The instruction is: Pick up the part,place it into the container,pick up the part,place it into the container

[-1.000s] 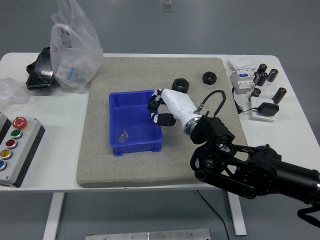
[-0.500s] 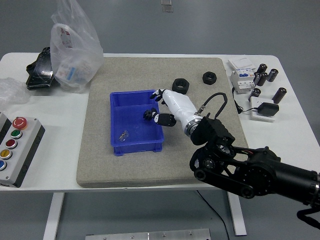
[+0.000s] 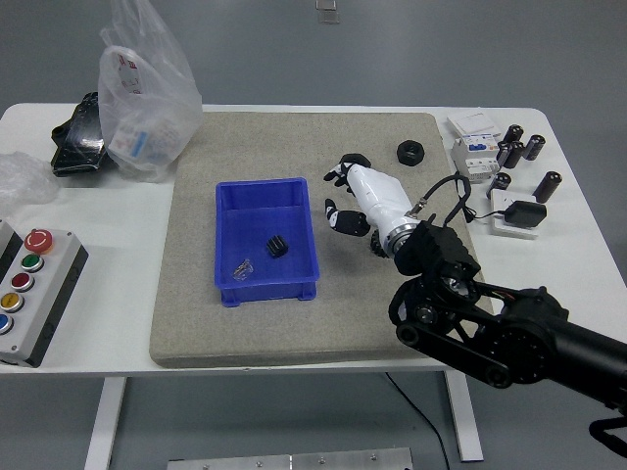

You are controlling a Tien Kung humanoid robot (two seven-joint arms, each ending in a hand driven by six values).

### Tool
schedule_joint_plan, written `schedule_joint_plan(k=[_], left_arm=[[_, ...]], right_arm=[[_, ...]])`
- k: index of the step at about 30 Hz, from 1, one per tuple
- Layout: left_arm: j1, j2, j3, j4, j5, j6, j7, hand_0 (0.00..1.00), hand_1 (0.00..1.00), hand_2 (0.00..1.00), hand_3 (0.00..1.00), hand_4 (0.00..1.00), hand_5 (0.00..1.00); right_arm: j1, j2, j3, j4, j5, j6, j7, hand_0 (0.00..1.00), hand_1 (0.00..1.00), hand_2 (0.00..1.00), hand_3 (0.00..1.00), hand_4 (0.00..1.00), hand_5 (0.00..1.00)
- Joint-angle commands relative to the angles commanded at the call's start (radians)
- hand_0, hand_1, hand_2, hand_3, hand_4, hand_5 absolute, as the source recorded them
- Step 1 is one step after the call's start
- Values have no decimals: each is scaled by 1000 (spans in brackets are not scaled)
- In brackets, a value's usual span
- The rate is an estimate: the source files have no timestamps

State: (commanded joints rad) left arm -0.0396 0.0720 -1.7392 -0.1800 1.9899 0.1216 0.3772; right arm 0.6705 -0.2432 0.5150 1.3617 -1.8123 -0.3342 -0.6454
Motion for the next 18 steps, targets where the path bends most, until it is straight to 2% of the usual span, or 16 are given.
schedule_joint_plan(k=[1, 2, 5, 7, 8, 11, 13, 14, 18], left_arm=[[1, 0, -2, 0, 1, 0, 1, 771, 717, 671, 807, 610, 2], [1, 0, -3, 0, 2, 0, 1, 770, 716, 669, 807, 609, 2], [0, 1, -2, 0, 1, 1, 0, 770, 716, 669, 807, 609, 2], [-1, 2, 0, 0, 0, 1, -2, 770, 716, 669, 807, 609, 2], [-2, 2, 0, 0, -1, 1, -3, 769, 715, 667, 807, 607, 2], [-4, 2, 5, 0, -5, 1, -7, 769, 715, 667, 807, 607, 2], [-4, 1, 7, 0, -8, 2, -9, 769, 715, 667, 807, 607, 2], [-3, 0, 7, 0, -8, 2, -9, 769, 715, 664, 806, 606, 2], [-1, 0, 6, 0, -7, 2, -10, 769, 715, 664, 806, 606, 2]], right_arm=[[-7, -7, 21, -2, -21, 28, 0, 532, 691, 738, 750, 582, 102], [-12, -12, 38, -4, -34, 54, 0, 553, 742, 830, 886, 755, 232], [-29, -24, 80, -11, -37, 148, 0, 553, 742, 830, 886, 755, 232], [-35, -25, 87, -13, -32, 189, 0, 553, 742, 830, 886, 755, 232], [-38, -25, 89, -14, -29, 213, 0, 565, 767, 875, 975, 807, 288], [-50, -21, 96, -24, -7, 281, 0, 565, 767, 875, 975, 807, 288], [-57, -22, 100, -29, 10, 306, 0, 565, 767, 875, 975, 807, 288], [-61, -23, 104, -32, 18, 317, 0, 573, 783, 886, 976, 847, 343], [-69, -26, 116, -50, 27, 352, 0, 573, 783, 886, 976, 847, 343]])
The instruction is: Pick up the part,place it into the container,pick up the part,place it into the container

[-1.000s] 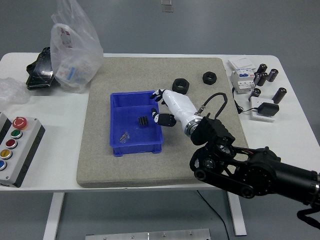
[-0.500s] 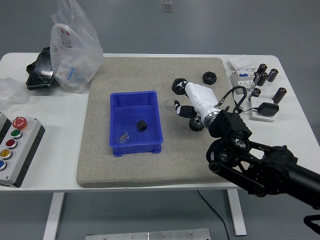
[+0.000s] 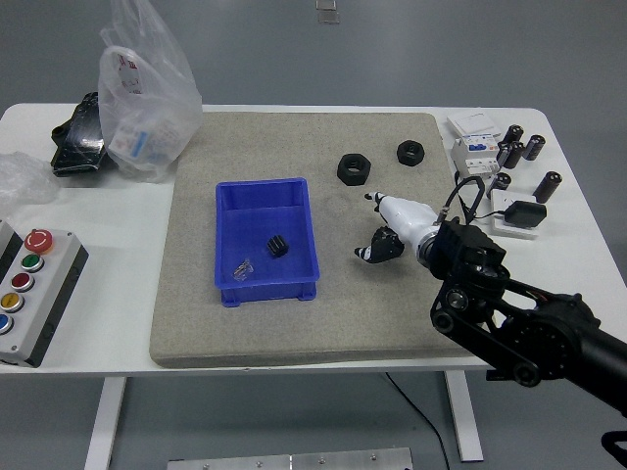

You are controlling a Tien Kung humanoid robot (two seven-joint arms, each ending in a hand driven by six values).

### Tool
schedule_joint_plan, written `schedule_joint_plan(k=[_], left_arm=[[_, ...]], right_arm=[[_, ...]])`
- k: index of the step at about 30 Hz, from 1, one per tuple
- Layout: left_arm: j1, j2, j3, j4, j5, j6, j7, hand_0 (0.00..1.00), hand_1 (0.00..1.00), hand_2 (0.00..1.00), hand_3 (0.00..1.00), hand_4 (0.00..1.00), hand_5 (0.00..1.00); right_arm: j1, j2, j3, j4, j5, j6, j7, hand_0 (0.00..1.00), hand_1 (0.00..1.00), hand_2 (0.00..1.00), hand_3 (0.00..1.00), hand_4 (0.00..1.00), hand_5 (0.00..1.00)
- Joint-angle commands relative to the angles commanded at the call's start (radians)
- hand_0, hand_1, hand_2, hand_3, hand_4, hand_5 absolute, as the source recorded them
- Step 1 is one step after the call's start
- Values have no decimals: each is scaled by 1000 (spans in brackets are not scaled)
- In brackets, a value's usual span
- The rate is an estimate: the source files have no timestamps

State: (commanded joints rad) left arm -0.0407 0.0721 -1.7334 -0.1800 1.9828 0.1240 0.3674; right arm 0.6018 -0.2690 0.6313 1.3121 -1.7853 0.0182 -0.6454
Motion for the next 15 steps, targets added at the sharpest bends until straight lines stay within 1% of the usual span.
schedule_joint_plan(k=[1, 2, 6, 8, 9, 13, 14, 15], left_arm=[[0, 0, 1, 0, -1, 0, -1, 769, 715, 664, 806, 606, 2], [0, 1, 3, 0, -5, 1, -6, 767, 711, 661, 804, 604, 2], [0, 1, 12, 0, -28, 6, -37, 767, 711, 661, 804, 604, 2], [0, 0, 15, 0, -37, 9, -51, 767, 711, 661, 804, 604, 2], [0, 0, 17, 0, -41, 10, -56, 763, 702, 643, 787, 598, 2], [-1, 0, 23, 0, -49, 10, -63, 763, 702, 643, 787, 598, 2], [-1, 0, 23, 0, -50, 10, -64, 763, 701, 643, 780, 596, 2], [-1, 0, 24, 0, -50, 10, -64, 763, 701, 643, 780, 596, 2]], right_arm=[[-1, -1, 1, -6, 2, 6, 0, 573, 783, 886, 976, 847, 343], [-3, -2, 1, -15, 4, 14, 0, 568, 773, 857, 941, 849, 349], [-8, -7, 1, -33, 5, 29, 0, 568, 773, 857, 941, 849, 349], [-8, -8, 0, -35, 3, 29, 0, 568, 773, 857, 941, 849, 349], [-8, -8, -1, -37, 2, 27, 0, 555, 755, 820, 887, 831, 355], [-8, -7, -8, -41, 2, 18, 0, 555, 755, 820, 887, 831, 355], [-8, -7, -9, -41, 2, 18, 0, 501, 716, 758, 772, 571, 216], [-8, -7, -9, -42, 2, 18, 0, 501, 716, 758, 772, 571, 216]])
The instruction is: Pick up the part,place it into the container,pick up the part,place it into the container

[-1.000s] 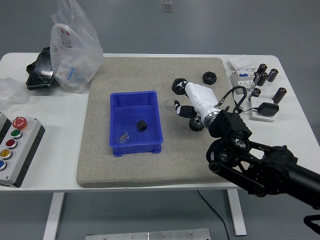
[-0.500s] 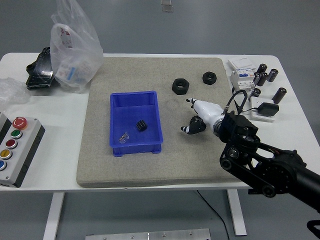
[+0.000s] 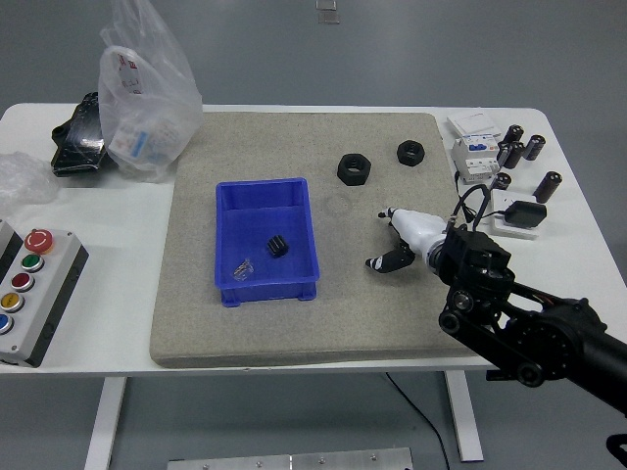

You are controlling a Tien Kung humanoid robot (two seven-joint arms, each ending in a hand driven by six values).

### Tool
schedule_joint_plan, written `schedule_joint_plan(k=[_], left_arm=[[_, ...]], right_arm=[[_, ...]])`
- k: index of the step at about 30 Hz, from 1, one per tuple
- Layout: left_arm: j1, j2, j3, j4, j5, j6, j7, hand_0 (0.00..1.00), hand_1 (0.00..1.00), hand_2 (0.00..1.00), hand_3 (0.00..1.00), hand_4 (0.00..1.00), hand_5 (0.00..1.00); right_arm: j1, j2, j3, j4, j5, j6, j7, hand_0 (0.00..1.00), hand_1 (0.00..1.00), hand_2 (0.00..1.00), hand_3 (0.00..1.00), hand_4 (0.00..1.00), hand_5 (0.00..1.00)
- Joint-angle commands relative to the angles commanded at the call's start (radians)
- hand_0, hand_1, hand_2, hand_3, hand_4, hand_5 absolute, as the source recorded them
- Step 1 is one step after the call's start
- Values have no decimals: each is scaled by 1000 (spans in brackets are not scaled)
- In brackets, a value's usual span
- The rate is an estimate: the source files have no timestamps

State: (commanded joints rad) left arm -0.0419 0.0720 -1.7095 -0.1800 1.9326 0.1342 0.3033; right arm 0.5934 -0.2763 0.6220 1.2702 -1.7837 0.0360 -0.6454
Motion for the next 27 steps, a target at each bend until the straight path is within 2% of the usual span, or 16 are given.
schedule_joint_plan(k=[4, 5, 17, 27], left_arm=[[1, 0, -2, 0, 1, 1, 0, 763, 701, 643, 780, 596, 2], [1, 0, -3, 0, 2, 1, 0, 763, 702, 641, 775, 593, 2], [2, 0, -4, 0, 3, 1, 1, 762, 701, 641, 769, 590, 2], [3, 0, -4, 0, 1, 2, 2, 758, 696, 632, 747, 574, 2]], right_arm=[[-2, -5, 8, 4, -11, 1, 0, 501, 716, 758, 772, 571, 216], [-2, -6, 13, 6, -17, 0, 0, 482, 709, 723, 759, 447, 184], [-4, -25, 56, 44, -74, 8, 0, 461, 705, 720, 753, 437, 158], [-19, -64, 69, 90, 5, 86, 0, 455, 713, 737, 772, 460, 155]])
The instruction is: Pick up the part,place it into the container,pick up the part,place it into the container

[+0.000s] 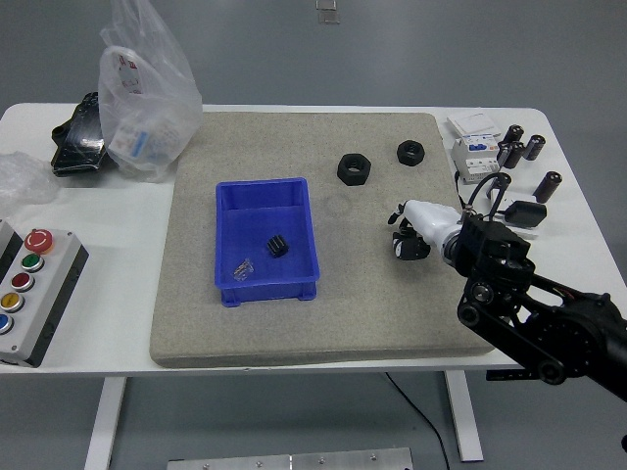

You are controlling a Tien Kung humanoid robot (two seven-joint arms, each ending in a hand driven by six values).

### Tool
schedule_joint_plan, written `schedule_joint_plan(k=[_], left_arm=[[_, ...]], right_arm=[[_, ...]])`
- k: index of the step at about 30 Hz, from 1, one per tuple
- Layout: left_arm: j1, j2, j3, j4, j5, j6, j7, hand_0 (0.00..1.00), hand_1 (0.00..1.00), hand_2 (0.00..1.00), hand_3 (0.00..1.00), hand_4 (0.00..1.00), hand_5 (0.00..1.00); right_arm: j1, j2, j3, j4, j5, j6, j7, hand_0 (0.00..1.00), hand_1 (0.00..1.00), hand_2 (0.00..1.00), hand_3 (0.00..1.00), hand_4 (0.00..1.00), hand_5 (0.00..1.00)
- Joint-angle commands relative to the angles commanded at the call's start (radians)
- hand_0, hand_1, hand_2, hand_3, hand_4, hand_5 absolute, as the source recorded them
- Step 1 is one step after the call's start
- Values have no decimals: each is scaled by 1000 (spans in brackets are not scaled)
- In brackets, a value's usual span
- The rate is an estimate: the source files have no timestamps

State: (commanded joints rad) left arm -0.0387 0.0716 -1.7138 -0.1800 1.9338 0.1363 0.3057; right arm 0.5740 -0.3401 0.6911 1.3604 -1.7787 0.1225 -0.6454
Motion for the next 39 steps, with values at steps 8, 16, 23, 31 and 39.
schedule_joint_plan(k=[8, 16, 23, 31, 39], left_arm=[[0, -1, 2, 0, -1, 0, -2, 758, 696, 631, 742, 571, 2], [1, 0, 0, 0, 0, 2, -1, 758, 695, 622, 731, 559, 2], [2, -1, 0, 0, 0, 3, 0, 757, 695, 619, 727, 555, 2], [2, -1, 2, 0, -2, 5, 0, 756, 694, 614, 721, 547, 2], [0, -2, 6, 0, -6, 5, -3, 755, 694, 608, 712, 529, 2]], right_arm=[[-8, -13, 21, 22, 22, 13, 0, 467, 727, 780, 829, 501, 166], [-9, -19, 43, 45, -5, -1, 0, 449, 731, 798, 915, 635, 205], [-11, -33, 44, 55, 25, 23, 0, 450, 735, 805, 924, 652, 213], [-13, -44, 41, 69, 81, 74, 0, 455, 768, 856, 960, 726, 234], [-13, -47, 38, 51, 91, 94, 0, 428, 740, 824, 929, 634, 159]])
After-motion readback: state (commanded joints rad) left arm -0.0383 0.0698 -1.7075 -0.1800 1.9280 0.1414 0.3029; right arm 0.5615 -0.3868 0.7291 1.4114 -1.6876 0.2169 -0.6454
